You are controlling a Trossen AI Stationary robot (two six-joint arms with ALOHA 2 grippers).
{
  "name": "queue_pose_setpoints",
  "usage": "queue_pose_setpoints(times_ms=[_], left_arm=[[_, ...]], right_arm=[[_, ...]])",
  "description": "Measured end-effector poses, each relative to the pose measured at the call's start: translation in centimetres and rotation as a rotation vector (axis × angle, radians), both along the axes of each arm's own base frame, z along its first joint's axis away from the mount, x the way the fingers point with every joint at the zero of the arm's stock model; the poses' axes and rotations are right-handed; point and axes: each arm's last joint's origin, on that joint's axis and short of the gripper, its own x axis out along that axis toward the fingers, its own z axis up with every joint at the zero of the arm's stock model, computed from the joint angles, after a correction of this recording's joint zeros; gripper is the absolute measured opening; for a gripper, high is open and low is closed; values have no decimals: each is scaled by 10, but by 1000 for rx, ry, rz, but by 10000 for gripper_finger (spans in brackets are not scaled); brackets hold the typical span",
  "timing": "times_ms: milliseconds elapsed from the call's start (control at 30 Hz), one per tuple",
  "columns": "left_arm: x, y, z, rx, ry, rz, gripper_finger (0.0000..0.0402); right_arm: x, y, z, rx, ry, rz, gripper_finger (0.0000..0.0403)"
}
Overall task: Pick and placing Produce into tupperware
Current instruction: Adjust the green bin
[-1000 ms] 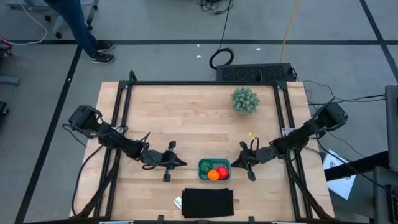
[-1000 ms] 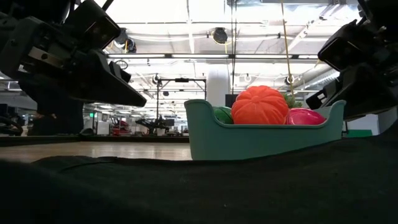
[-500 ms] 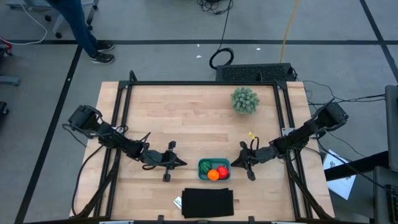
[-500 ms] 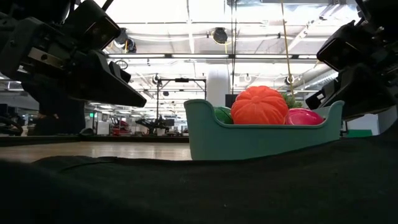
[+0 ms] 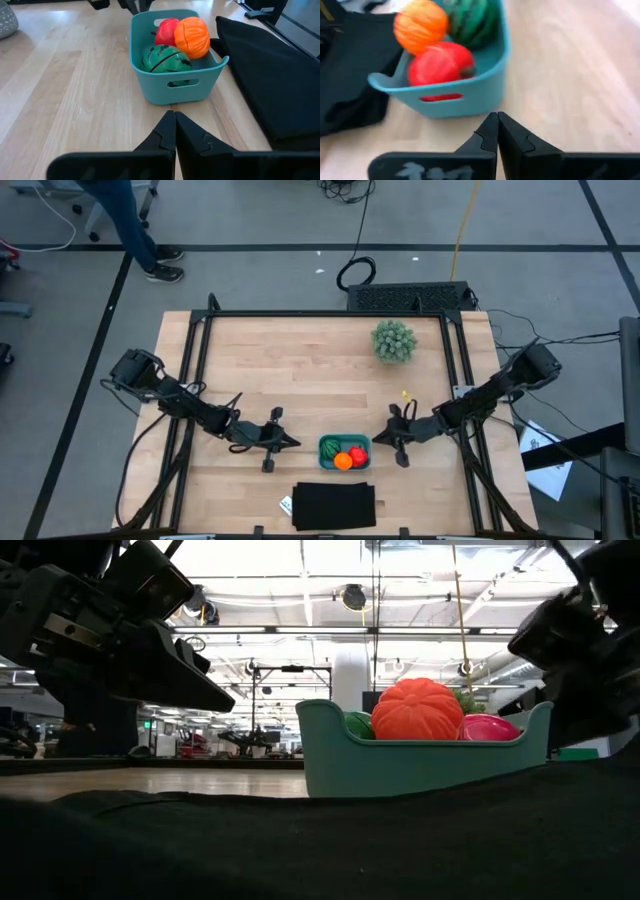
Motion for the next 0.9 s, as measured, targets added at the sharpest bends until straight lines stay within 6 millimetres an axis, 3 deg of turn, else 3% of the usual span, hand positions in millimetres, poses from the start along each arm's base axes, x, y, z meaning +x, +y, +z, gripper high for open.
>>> queue_pose_setpoints(times_ms=[433,900], left_arm=[[0,0,0,0,1,-1,1],[-1,0,-1,9,14,-3,1]], right_arm=[[7,-12,5,-68,-62,-71,0],[8,-12,8,-52,-83,-25,0]])
